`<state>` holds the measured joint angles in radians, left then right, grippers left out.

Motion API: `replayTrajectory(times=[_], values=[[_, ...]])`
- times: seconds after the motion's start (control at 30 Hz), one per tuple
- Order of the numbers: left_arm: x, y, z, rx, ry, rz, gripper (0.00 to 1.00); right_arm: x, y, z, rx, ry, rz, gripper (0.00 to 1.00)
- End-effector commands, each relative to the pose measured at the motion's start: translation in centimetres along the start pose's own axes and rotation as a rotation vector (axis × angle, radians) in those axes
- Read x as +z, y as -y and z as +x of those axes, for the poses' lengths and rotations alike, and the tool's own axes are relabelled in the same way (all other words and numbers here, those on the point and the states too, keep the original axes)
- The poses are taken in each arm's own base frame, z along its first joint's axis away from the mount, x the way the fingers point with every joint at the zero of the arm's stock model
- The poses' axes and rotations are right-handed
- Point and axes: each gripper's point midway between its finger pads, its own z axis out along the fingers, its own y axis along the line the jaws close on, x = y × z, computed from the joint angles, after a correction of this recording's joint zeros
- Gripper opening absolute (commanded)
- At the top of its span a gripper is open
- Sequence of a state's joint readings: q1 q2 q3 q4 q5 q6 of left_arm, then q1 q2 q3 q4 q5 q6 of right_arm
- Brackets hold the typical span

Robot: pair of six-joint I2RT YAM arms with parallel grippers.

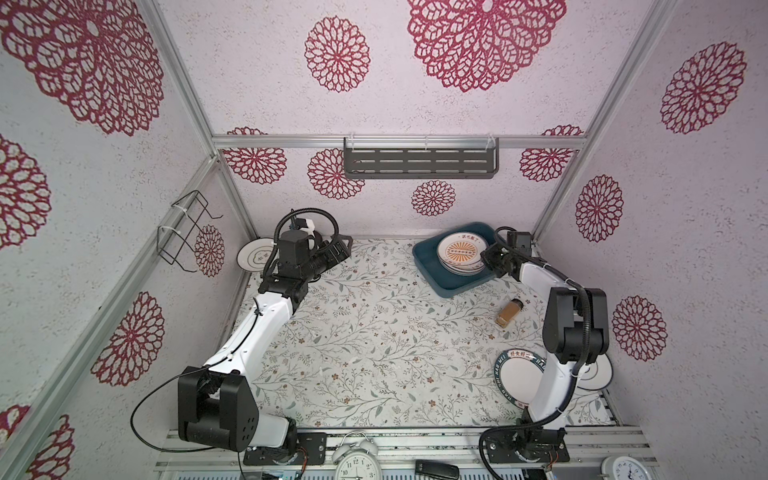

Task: Place the plates into the plastic bin on the countertop
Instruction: 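Carry the sunburst plate into the bin and lower it with the right gripper, then open the right gripper and raise it out of the bin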

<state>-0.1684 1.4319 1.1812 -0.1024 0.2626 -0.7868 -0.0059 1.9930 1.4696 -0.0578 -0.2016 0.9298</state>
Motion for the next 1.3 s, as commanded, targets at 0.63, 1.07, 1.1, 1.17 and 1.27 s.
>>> replayTrajectory(times=[0.63,1.07,1.1,1.17,1.27], values=[[1.6,-2.8,-2.1,-0.07,0.039,-0.017,0.97,2.4,0.2,-2.4,0.012,0.056,0.046,0.0],[2.5,-3.1,-1.9,-0.083,0.004,-0.008,0.97,1.3,-0.4,-2.3,-0.035,0.021,0.068,0.41],[2.7,-3.2,-1.9,-0.088,0.002,-0.009,0.97,1.1,-0.5,-2.2,-0.039,0.016,0.07,0.44],[2.8,-3.3,-1.9,-0.101,0.004,-0.012,0.97,0.9,-0.8,-2.2,-0.05,0.009,0.059,0.51],[2.9,-3.4,-2.2,-0.125,0.012,-0.013,0.97,0.4,-1.7,-2.3,-0.063,0.008,0.035,0.59]])
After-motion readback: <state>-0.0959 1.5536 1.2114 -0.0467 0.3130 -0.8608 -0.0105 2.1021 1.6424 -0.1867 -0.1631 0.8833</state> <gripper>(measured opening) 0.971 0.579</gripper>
